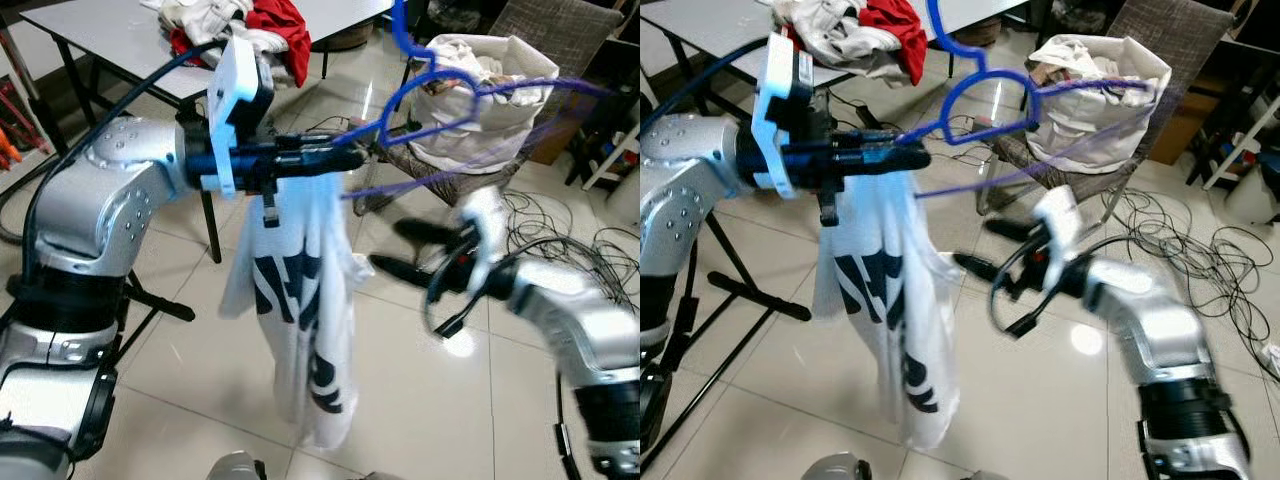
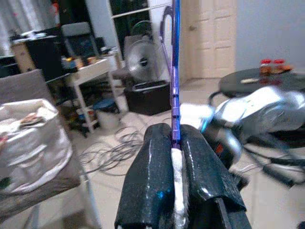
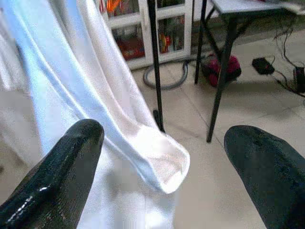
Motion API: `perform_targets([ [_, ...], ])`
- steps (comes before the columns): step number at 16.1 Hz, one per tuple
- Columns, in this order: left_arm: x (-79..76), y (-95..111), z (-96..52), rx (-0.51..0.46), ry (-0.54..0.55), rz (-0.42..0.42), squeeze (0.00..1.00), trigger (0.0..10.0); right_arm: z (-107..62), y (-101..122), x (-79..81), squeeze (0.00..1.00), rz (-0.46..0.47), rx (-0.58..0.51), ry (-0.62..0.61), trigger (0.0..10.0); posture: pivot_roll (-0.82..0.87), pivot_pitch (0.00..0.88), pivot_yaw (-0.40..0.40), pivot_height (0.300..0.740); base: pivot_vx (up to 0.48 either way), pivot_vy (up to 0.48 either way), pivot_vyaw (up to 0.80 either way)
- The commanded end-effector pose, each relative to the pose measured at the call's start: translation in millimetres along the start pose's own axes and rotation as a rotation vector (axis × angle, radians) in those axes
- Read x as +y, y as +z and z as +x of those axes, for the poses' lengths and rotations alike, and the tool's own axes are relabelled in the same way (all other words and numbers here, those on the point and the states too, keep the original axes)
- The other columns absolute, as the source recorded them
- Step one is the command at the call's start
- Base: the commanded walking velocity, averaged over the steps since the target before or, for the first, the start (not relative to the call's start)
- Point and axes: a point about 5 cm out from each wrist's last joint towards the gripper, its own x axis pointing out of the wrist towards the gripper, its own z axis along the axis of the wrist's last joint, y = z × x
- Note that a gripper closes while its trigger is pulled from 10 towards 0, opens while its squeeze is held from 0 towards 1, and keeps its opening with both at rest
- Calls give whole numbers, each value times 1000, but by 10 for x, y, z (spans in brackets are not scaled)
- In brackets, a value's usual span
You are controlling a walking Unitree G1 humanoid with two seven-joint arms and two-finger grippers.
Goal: Hang hanger
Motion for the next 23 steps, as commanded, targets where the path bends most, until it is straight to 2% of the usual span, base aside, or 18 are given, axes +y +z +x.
perform_targets([
  [1, -27, 154, 18, -39, -48, 29, 0, 10000, 20, 16, -49, 0, -39, 12, -16, 10000, -32, 42, -78, 740, 0, 0, 0],
  [3, -53, 190, 22, -34, -94, 30, 0, 10000, 57, 105, -65, 0, -1, -67, -8, 10000, -24, 46, -81, 740, 0, 0, 0],
  [8, -41, 176, 2, -18, -108, 29, 0, 10000, -27, 222, -39, 0, 42, -135, 73, 10000, -23, 48, -78, 740, 0, 0, 0],
  [10, -68, 204, 2, -27, -155, 21, 0, 10000, -37, 143, -137, 0, 24, -93, 18, 10000, -23, 49, -75, 740, 0, 0, 0],
  [13, -128, 254, -21, -31, -229, 7, 0, 10000, -2, 94, -171, 0, -22, -26, 14, 10000, -19, 54, -76, 740, 0, 0, 0],
  [16, -129, 276, -8, -37, -227, 13, 0, 10000, 49, 49, -151, 0, -42, 11, 46, 10000, -15, 55, -77, 740, 0, 0, 0],
  [19, -118, 332, 22, -60, -228, 21, 0, 10000, 91, 16, -67, 0, -42, 31, 121, 10000, -14, 54, -80, 740, 0, 0, 0],
  [23, -115, 367, 21, -74, -243, 20, 0, 10000, 73, -68, -78, 0, -51, 77, 110, 10000, -17, 50, -76, 740, 0, 0, 0],
])
